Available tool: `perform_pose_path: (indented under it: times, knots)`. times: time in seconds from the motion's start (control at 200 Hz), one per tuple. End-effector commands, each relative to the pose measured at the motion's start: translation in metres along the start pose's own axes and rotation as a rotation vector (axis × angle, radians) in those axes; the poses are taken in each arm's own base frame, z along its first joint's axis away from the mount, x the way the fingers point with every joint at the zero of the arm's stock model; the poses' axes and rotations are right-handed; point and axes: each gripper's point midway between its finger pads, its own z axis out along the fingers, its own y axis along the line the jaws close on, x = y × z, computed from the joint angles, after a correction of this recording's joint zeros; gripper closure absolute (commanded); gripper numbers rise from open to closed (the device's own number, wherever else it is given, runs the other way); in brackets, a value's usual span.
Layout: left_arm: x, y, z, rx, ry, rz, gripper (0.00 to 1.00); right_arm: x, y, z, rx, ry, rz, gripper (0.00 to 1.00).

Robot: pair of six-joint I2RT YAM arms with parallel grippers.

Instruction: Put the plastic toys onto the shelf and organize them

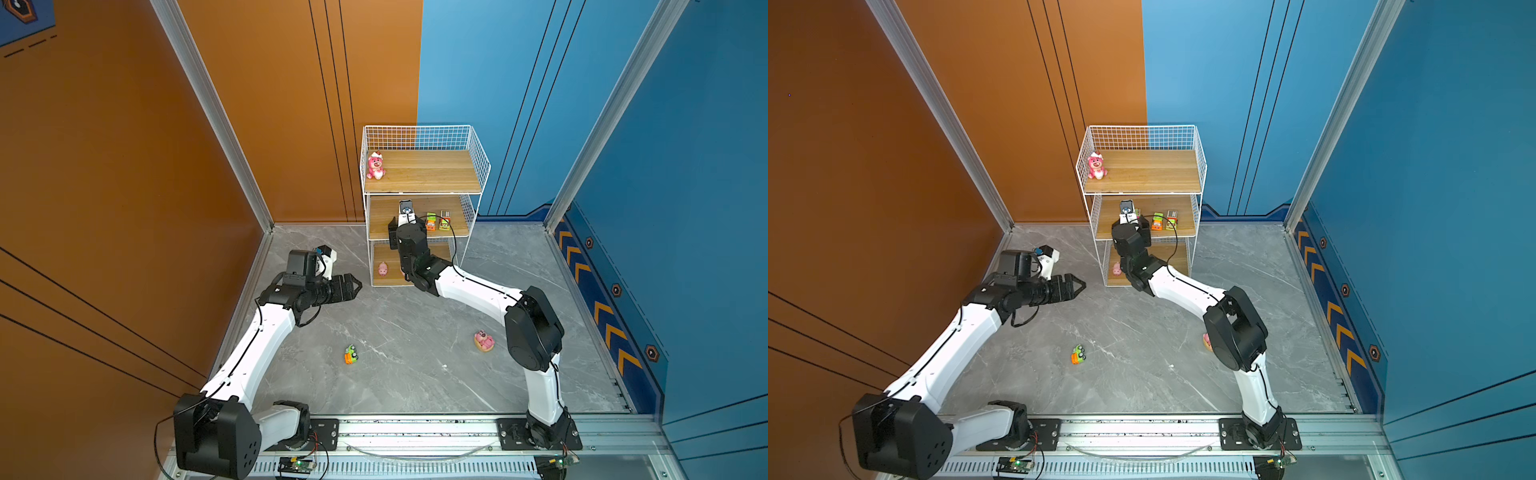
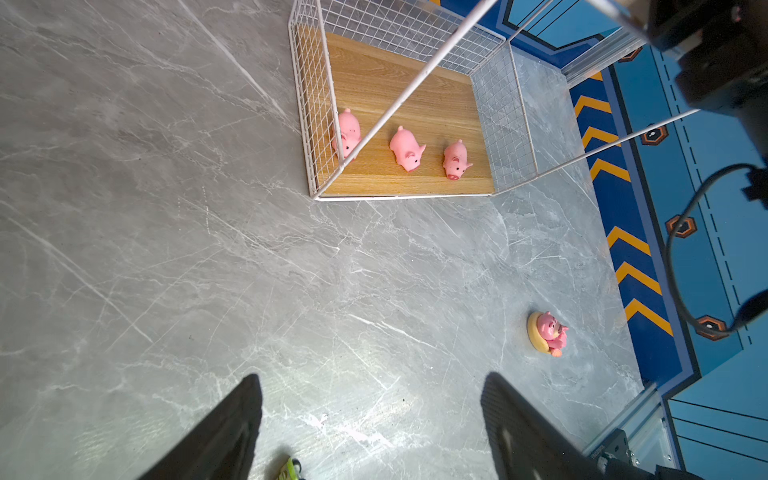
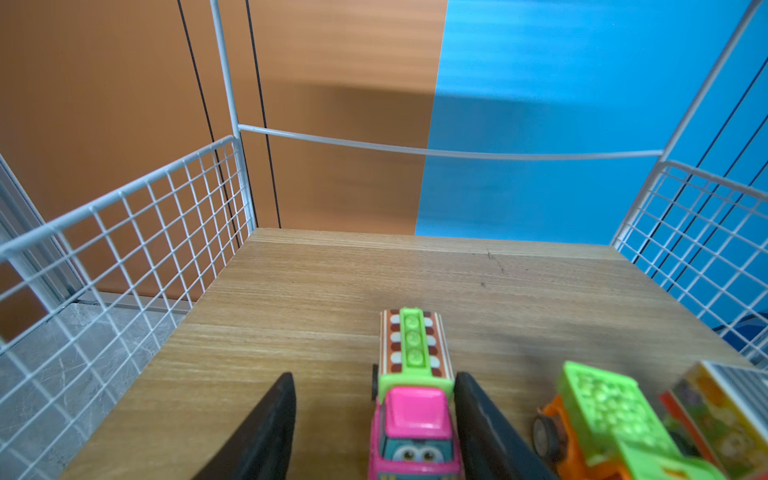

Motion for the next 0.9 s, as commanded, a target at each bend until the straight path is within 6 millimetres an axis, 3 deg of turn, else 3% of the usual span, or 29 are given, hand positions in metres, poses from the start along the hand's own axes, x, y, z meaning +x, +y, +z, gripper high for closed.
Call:
perform_pose_path:
  times: [0.0, 0.435, 0.796, 0.821, 0.896]
  knots:
    - [0.003, 0.001, 0.001, 0.013, 0.004, 0.003, 0.15, -0.022, -0.01, -0.015, 0.016, -0.035, 0.007, 0.36]
    - [0.003, 0.001, 0.002, 0.008, 0.005, 0.005, 0.15, -0.026, -0.019, -0.035, 0.021, -0.049, -0.003, 0.24]
    - [0.002, 0.004, 0.002, -0.006, 0.0, 0.005, 0.15, -0.023, -0.02, -0.065, -0.013, -0.04, -0.026, 0.18]
    - [0.002, 0.005, 0.001, -0.009, -0.003, 0.006, 0.1, -0.022, -0.02, -0.068, -0.017, -0.039, -0.029, 0.17]
    - [0.002, 0.006, 0.001, -0.014, -0.004, 0.004, 0.09, -0.021, -0.021, -0.077, -0.025, -0.036, -0.039, 0.15]
